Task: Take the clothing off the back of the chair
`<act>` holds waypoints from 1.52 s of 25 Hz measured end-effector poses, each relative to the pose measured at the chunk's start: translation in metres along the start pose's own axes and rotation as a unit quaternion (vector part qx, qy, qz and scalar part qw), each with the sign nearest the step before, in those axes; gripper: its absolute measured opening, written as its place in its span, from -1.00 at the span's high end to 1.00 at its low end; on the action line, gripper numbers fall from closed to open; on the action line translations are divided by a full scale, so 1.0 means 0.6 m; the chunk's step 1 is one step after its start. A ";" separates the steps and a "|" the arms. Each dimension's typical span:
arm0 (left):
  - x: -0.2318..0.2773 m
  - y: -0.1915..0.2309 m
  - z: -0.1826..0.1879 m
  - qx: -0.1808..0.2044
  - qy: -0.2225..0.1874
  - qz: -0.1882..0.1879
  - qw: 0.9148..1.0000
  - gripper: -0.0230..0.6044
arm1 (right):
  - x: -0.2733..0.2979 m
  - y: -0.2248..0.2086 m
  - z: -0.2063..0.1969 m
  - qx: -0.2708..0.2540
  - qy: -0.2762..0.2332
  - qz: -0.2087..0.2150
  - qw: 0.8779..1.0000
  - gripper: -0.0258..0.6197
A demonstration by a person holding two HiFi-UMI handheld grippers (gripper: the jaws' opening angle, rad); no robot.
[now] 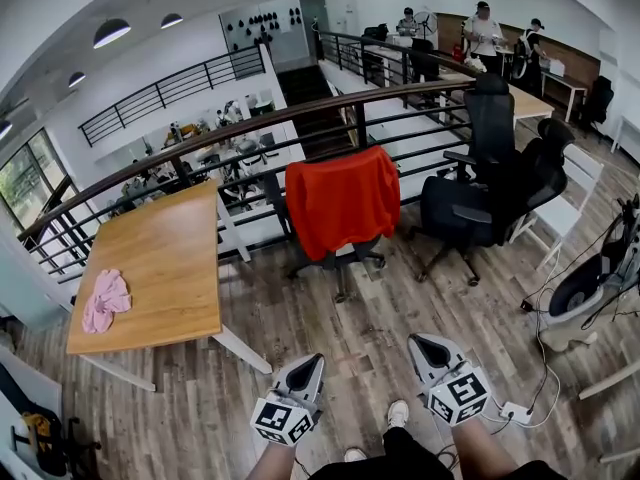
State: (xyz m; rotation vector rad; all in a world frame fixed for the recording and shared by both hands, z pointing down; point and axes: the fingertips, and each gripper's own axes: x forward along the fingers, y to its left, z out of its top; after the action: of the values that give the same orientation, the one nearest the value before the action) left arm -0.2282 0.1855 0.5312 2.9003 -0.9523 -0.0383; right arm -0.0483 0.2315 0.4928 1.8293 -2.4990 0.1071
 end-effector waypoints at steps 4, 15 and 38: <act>0.061 0.015 -0.001 0.004 0.004 -0.002 1.000 0.88 | 0.030 -0.055 0.003 -0.002 -0.001 -0.001 1.000 0.91; 0.220 0.064 0.015 0.005 0.020 0.013 1.000 0.88 | 0.134 -0.192 0.015 -0.009 0.004 0.022 1.000 0.91; 0.363 0.125 0.013 0.034 0.047 0.094 0.994 0.88 | 0.274 -0.313 0.026 0.010 -0.007 0.119 0.993 0.91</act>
State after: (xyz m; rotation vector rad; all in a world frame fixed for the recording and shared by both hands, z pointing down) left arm -0.0972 -0.0045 0.5315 2.8278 -1.2271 0.1448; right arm 0.0811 0.0177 0.4956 1.5354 -2.7250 0.1281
